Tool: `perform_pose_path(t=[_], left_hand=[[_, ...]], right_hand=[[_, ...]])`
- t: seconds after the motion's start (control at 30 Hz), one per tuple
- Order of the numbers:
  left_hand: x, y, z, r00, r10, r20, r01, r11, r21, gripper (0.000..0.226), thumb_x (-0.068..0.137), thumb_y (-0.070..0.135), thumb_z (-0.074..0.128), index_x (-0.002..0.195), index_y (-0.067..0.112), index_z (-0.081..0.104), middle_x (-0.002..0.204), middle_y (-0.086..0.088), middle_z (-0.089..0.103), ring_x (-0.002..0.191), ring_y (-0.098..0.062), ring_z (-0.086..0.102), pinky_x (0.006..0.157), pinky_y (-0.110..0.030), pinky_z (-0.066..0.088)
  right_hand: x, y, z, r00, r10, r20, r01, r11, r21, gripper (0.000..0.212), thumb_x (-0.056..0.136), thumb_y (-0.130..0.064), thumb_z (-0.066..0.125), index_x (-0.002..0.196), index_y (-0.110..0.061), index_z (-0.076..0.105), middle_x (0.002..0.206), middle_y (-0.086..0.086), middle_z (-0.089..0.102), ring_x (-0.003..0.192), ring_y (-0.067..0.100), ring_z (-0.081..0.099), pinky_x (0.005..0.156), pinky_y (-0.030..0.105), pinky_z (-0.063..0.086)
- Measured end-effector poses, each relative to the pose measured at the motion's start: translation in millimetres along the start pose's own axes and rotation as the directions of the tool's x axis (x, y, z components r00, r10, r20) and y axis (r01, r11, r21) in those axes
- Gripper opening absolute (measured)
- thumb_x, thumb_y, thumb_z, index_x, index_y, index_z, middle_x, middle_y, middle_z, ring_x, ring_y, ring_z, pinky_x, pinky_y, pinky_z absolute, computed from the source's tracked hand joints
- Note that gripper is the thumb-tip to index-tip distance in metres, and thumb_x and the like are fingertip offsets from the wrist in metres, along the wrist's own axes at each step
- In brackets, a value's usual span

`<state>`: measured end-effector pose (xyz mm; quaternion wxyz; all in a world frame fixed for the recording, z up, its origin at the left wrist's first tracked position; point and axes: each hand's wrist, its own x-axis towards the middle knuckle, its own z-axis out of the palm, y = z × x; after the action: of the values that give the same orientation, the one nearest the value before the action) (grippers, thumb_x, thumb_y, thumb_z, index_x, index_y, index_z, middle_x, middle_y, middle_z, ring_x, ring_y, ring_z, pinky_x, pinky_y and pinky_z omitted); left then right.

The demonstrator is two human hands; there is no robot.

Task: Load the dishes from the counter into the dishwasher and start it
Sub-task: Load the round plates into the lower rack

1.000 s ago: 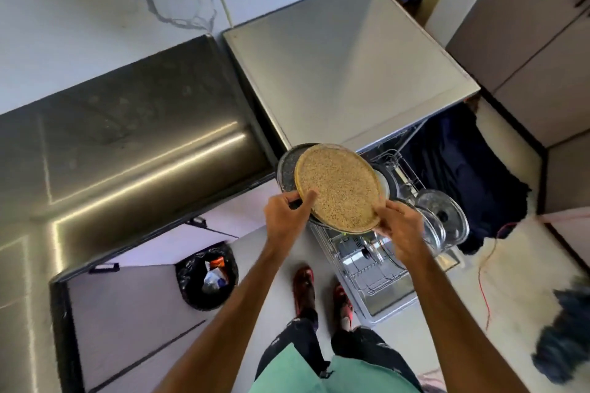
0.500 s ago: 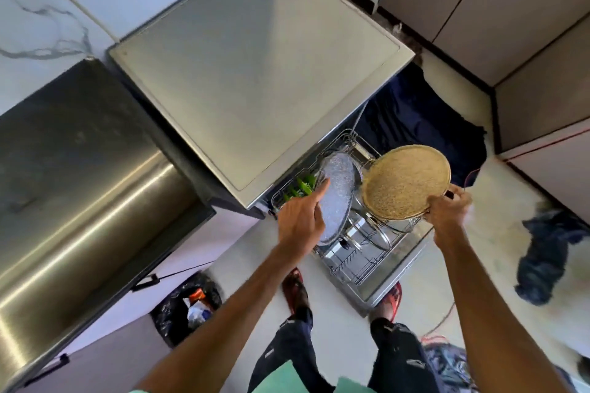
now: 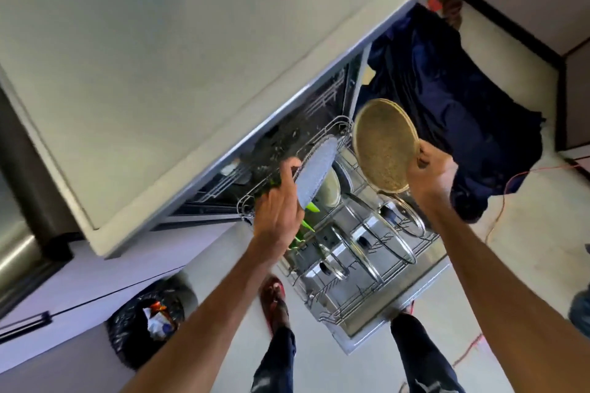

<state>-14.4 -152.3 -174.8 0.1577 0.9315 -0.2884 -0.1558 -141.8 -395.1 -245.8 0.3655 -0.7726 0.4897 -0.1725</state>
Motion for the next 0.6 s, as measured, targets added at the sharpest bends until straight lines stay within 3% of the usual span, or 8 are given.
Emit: perform_pose_path(t=[0.13,0.27,0.37,0.43,0.53,0.6], left_hand=[[26,18,48,0.998,-0.036,-0.048,0.041,0.994,0.103,0.078,0.087,0.012,0.074,0.153,0.021,0.033,0.107,-0.014,0.074,0.094,-0.031,0.070,0.085,-0.043,0.052],[55,32,80,0.992,-0.025,-0.125,0.042,0.990,0.133,0.052,0.091,0.015,0.065,0.141,0.013,0.051,0.102,-0.013,0.074,0.089,-0.028,0.071,0.073,-0.042,0.058],[70,41,93,0.986,-0.017,-0.169,0.041,0.989,0.142,0.048,0.089,0.009,0.068,0.136,0.010,0.057,0.104,-0.013,0.075,0.087,-0.027,0.073,0.072,-0.036,0.060],[75,42,95,0.982,-0.024,-0.189,0.053,0.988,0.148,0.051,0.087,0.007,0.071,0.136,0.009,0.058,0.104,-0.015,0.076,0.085,-0.027,0.073,0.070,-0.031,0.055],[82,37,97,0.979,-0.051,-0.198,0.083,0.985,0.154,0.047,0.090,0.008,0.068,0.135,0.012,0.058,0.104,-0.014,0.076,0.086,-0.028,0.074,0.070,-0.033,0.056],[85,32,99,0.976,-0.061,-0.209,0.094,0.985,0.148,0.046,0.092,0.010,0.067,0.136,0.014,0.057,0.107,-0.013,0.075,0.089,-0.027,0.073,0.074,-0.037,0.058]], right_hand=[[38,39,36,0.983,-0.099,0.157,0.097,0.995,0.022,0.025,0.077,0.002,0.048,0.088,-0.011,0.066,0.065,0.003,0.057,0.058,0.013,0.048,0.051,0.024,0.037],[61,70,84,0.952,-0.144,0.270,0.116,0.986,0.119,0.039,0.070,-0.018,0.037,0.096,-0.012,0.065,0.063,0.003,0.054,0.056,0.012,0.046,0.049,0.038,0.040],[66,70,111,0.950,-0.121,0.286,0.114,0.993,0.043,0.024,0.075,-0.010,0.041,0.086,-0.009,0.062,0.064,0.012,0.057,0.057,0.032,0.055,0.052,0.049,0.044],[64,66,122,0.953,-0.106,0.285,0.120,0.992,-0.033,0.018,0.077,-0.003,0.047,0.085,-0.005,0.064,0.065,0.019,0.054,0.060,0.038,0.055,0.056,0.045,0.049],[59,64,136,0.919,-0.212,0.333,0.211,0.977,0.038,0.014,0.082,-0.004,0.046,0.076,-0.015,0.054,0.059,0.007,0.040,0.052,0.022,0.041,0.049,0.036,0.034],[60,67,152,0.917,-0.152,0.370,0.135,0.988,0.070,0.022,0.097,-0.007,0.045,0.087,-0.006,0.064,0.061,0.004,0.047,0.050,0.020,0.040,0.046,0.031,0.033]])
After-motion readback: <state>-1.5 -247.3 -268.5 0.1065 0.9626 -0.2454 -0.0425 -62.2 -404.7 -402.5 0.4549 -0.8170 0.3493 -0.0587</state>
